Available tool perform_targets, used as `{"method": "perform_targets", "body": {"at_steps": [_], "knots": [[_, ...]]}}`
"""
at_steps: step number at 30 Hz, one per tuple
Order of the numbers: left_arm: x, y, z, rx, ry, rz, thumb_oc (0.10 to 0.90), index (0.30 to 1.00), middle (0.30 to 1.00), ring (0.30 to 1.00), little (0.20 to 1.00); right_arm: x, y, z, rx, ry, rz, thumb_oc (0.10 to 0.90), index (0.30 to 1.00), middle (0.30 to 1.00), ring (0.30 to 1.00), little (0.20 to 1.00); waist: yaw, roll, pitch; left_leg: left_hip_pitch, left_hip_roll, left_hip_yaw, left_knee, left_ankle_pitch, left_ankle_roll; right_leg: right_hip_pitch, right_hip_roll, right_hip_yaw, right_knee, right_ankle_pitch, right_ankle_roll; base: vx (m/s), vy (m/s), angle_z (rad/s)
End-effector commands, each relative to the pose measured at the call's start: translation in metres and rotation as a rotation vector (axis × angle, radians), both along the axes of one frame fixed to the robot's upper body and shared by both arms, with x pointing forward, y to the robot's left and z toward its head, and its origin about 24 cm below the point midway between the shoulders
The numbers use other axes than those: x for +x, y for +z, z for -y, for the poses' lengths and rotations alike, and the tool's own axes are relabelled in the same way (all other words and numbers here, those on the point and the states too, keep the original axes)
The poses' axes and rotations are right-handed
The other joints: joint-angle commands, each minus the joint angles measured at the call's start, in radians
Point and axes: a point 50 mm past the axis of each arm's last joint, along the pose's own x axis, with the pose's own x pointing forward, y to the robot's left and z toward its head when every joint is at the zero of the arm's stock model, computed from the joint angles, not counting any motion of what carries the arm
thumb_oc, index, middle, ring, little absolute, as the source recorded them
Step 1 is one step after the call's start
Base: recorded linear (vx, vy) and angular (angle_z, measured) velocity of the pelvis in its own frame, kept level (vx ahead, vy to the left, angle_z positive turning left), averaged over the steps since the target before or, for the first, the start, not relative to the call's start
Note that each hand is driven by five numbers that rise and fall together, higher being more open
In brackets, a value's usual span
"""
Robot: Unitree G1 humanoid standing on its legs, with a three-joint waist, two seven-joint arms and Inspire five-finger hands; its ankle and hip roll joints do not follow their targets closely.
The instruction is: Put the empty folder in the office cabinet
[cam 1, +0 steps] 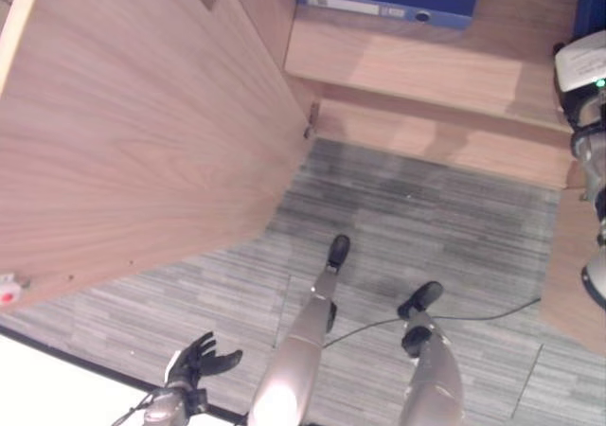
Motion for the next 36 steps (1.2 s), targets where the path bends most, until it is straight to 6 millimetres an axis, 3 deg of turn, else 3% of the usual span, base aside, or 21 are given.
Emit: {"method": "perform_targets", "body": {"at_steps": [1,6,12,14,15,16,19,20,21,22,24,25,26,27,29,32,36], "knots": [[-0.079,-0.019,-0.022,0.055,0.115,-0.236,0.8,0.9,0.9,0.9,0.9,-0.06,0.03,0.082,0.071,-0.375,0.1,0.8,0.9,0.9,0.9,0.9,-0.055,0.043,0.011,0.04,-0.002,-0.034,0.028,-0.135,-0.014,0.051,0.021,-0.041,0.053,-0.042,0.084,-0.02,0.014,0.04],[-0.078,-0.019,-0.021,0.048,0.117,-0.23,0.8,0.9,0.9,0.9,0.9,-0.065,0.032,0.087,0.065,-0.404,0.106,0.8,0.9,0.9,0.9,0.9,-0.053,0.038,0.013,0.041,-0.005,-0.033,0.028,-0.136,-0.014,0.056,0.022,-0.045,0.048,-0.037,0.086,0.0,0.003,0.01],[-0.074,-0.018,-0.022,0.056,0.094,-0.225,0.8,0.9,0.9,0.9,0.9,-0.055,0.026,0.078,0.129,-0.355,0.129,0.8,0.9,0.9,0.9,0.9,-0.041,0.038,0.002,0.052,-0.013,-0.03,0.035,-0.141,-0.009,0.08,0.017,-0.05,0.035,-0.025,0.088,-0.01,0.011,0.0],[-0.072,-0.016,-0.024,0.069,0.083,-0.224,0.8,0.9,0.9,0.9,0.9,-0.034,0.024,0.052,0.101,-0.248,0.112,0.8,0.9,0.9,0.9,0.9,-0.033,0.041,-0.005,0.065,-0.015,-0.028,0.032,-0.142,-0.009,0.097,0.019,-0.051,0.021,-0.02,0.088,-0.02,0.031,-0.01],[-0.072,-0.016,-0.024,0.069,0.083,-0.224,0.8,0.9,0.9,0.9,0.9,-0.034,0.024,0.052,0.101,-0.247,0.111,0.8,0.9,0.9,0.9,0.9,-0.034,0.041,-0.005,0.066,-0.015,-0.028,0.032,-0.142,-0.009,0.098,0.019,-0.052,0.021,-0.02,0.088,-0.02,0.028,-0.05],[-0.073,-0.016,-0.026,0.079,0.085,-0.23,0.8,0.9,0.9,0.9,0.9,-0.016,0.024,0.024,0.067,-0.143,0.096,0.8,0.9,0.9,0.9,0.9,-0.032,0.038,-0.008,0.074,-0.015,-0.025,0.033,-0.144,-0.01,0.113,0.024,-0.051,0.007,-0.015,0.087,-0.02,0.029,-0.06],[-0.073,-0.016,-0.027,0.087,0.099,-0.234,0.8,0.9,0.9,0.9,0.9,0.008,0.021,-0.02,0.019,0.009,0.061,0.8,0.9,0.9,0.9,0.9,-0.034,0.033,-0.012,0.08,-0.014,-0.021,0.039,-0.146,-0.012,0.124,0.03,-0.048,-0.007,-0.013,0.084,-0.03,0.024,-0.09],[-0.073,-0.016,-0.027,0.087,0.1,-0.234,0.8,0.9,0.9,0.9,0.9,0.008,0.021,-0.02,0.019,0.009,0.061,0.8,0.9,0.9,0.9,0.9,-0.034,0.033,-0.012,0.08,-0.014,-0.021,0.039,-0.146,-0.012,0.124,0.03,-0.048,-0.007,-0.013,0.084,-0.03,0.029,-0.09],[-0.076,-0.017,-0.028,0.09,0.121,-0.236,0.8,0.9,0.9,0.9,0.9,0.022,0.019,-0.057,-0.029,0.137,0.036,0.8,0.9,0.9,0.9,0.9,-0.039,0.024,-0.014,0.084,-0.01,-0.016,0.04,-0.147,-0.015,0.132,0.037,-0.044,-0.021,-0.01,0.079,-0.03,0.021,-0.09],[-0.076,-0.017,-0.028,0.089,0.122,-0.236,0.8,0.9,0.9,0.9,0.9,0.022,0.019,-0.057,-0.029,0.137,0.036,0.8,0.9,0.9,0.9,0.9,-0.04,0.024,-0.013,0.084,-0.01,-0.016,0.04,-0.147,-0.015,0.132,0.038,-0.044,-0.021,-0.009,0.079,-0.04,0.024,-0.12],[-0.077,-0.017,-0.028,0.088,0.135,-0.239,0.8,0.9,0.9,0.9,0.9,0.03,0.014,-0.082,-0.058,0.216,0.008,0.8,0.9,0.9,0.9,0.9,-0.044,0.018,-0.014,0.09,-0.005,-0.015,0.037,-0.146,-0.017,0.136,0.043,-0.04,-0.032,-0.007,0.077,-0.02,0.003,-0.14],[-0.077,-0.017,-0.028,0.088,0.135,-0.239,0.8,0.9,0.9,0.9,0.9,0.03,0.014,-0.082,-0.058,0.216,0.008,0.8,0.9,0.9,0.9,0.9,-0.044,0.018,-0.014,0.09,-0.005,-0.015,0.037,-0.146,-0.017,0.137,0.043,-0.04,-0.032,-0.007,0.077,-0.03,0.004,-0.15],[-0.078,-0.018,-0.028,0.088,0.149,-0.24,0.8,0.9,0.9,0.9,0.9,0.036,0.006,-0.105,-0.075,0.285,-0.028,0.8,0.9,0.9,0.9,0.9,-0.049,0.011,-0.015,0.093,-0.001,-0.012,0.037,-0.145,-0.019,0.142,0.048,-0.039,-0.037,-0.005,0.076,-0.02,0.004,-0.12],[-0.079,-0.018,-0.028,0.087,0.149,-0.241,0.8,0.9,0.9,0.9,0.9,0.036,0.006,-0.105,-0.076,0.286,-0.029,0.8,0.9,0.9,0.9,0.9,-0.049,0.01,-0.015,0.093,-0.001,-0.012,0.037,-0.145,-0.019,0.143,0.048,-0.039,-0.037,-0.005,0.076,-0.04,0.002,-0.11],[-0.081,-0.019,-0.028,0.082,0.169,-0.243,0.8,0.9,0.9,0.9,0.9,0.041,-0.013,-0.129,-0.077,0.356,-0.087,0.8,0.9,0.9,0.9,0.9,-0.058,0.001,-0.018,0.106,0.004,-0.007,0.034,-0.145,-0.022,0.157,0.057,-0.037,-0.051,-0.002,0.075,-0.05,-0.006,-0.05],[-0.081,-0.019,-0.028,0.084,0.165,-0.242,0.8,0.9,0.9,0.9,0.9,0.043,-0.038,-0.133,-0.081,0.346,-0.158,0.8,0.9,0.9,0.9,0.9,-0.066,0.0,-0.024,0.128,0.008,-0.003,0.033,-0.145,-0.024,0.188,0.067,-0.038,-0.071,0.002,0.072,-0.05,-0.01,-0.06],[-0.08,-0.019,-0.027,0.079,0.164,-0.241,0.8,0.9,0.9,0.9,0.9,0.042,-0.05,-0.127,-0.049,0.325,-0.186,0.8,0.9,0.9,0.9,0.9,-0.07,0.001,-0.03,0.146,0.014,0.004,0.028,-0.138,-0.027,0.206,0.078,-0.035,-0.087,0.002,0.067,-0.04,-0.014,-0.12]]}}
